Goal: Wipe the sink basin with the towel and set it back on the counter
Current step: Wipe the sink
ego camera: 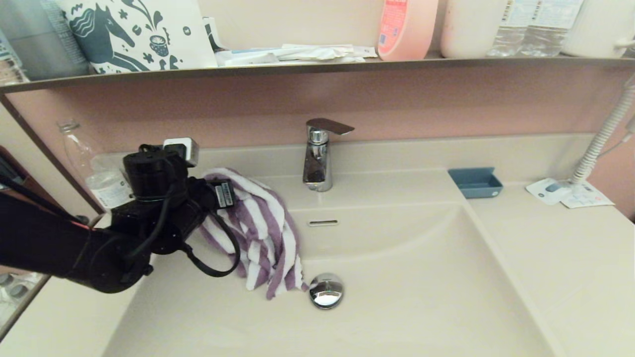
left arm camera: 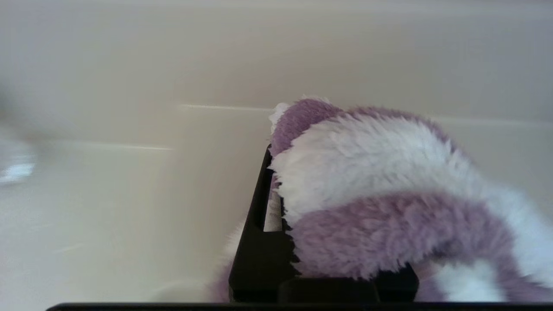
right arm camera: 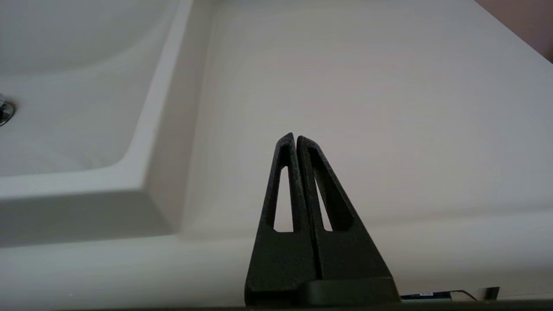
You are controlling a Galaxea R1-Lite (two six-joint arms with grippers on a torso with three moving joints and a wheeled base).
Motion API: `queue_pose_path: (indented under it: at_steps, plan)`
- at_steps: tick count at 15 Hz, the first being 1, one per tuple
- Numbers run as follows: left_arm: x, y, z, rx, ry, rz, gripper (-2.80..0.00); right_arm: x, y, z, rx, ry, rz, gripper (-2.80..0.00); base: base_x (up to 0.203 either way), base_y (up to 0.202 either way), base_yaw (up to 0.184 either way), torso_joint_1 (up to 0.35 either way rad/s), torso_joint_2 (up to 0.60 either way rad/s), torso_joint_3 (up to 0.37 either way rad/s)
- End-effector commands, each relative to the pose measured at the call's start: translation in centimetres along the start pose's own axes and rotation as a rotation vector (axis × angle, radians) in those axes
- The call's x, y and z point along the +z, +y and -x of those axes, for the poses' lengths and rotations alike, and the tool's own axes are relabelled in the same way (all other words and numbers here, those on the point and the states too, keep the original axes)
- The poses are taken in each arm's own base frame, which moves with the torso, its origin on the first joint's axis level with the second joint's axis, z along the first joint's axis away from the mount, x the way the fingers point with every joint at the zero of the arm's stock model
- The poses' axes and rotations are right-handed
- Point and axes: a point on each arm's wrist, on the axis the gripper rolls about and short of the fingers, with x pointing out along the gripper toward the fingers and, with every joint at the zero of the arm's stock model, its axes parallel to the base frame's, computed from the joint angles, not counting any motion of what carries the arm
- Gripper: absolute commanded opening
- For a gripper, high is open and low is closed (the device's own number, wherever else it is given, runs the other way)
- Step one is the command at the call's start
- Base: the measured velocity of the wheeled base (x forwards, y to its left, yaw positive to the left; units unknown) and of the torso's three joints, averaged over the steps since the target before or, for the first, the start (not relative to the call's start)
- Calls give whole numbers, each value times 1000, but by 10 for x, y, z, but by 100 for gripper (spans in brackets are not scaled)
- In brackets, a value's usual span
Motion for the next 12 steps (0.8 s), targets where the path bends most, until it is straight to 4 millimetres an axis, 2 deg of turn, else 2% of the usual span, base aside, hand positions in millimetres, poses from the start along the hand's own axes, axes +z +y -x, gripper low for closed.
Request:
queue_pose_path:
  at_steps: [1, 3, 5, 7, 10, 12]
  plan:
    - [39, 19, 40, 13, -89, 36, -280, 0, 0, 0, 0, 1, 0, -280, 0, 0, 0, 0, 0, 0]
    - [60, 35, 72, 34, -82, 34, -280, 0, 0, 0, 0, 1, 0, -280, 0, 0, 0, 0, 0, 0]
    - [76, 56, 102, 90, -2, 11, -280, 0, 0, 0, 0, 1, 0, -280, 0, 0, 0, 0, 0, 0]
    - [98, 81, 118, 215, 30, 13, -280, 0, 0, 0, 0, 1, 0, -280, 0, 0, 0, 0, 0, 0]
    - [128, 116, 129, 407, -34, 6, -280, 0, 0, 0, 0, 1, 0, -280, 0, 0, 0, 0, 0, 0]
    - [144, 129, 156, 480, -82, -85, -280, 0, 0, 0, 0, 1, 0, -280, 0, 0, 0, 0, 0, 0]
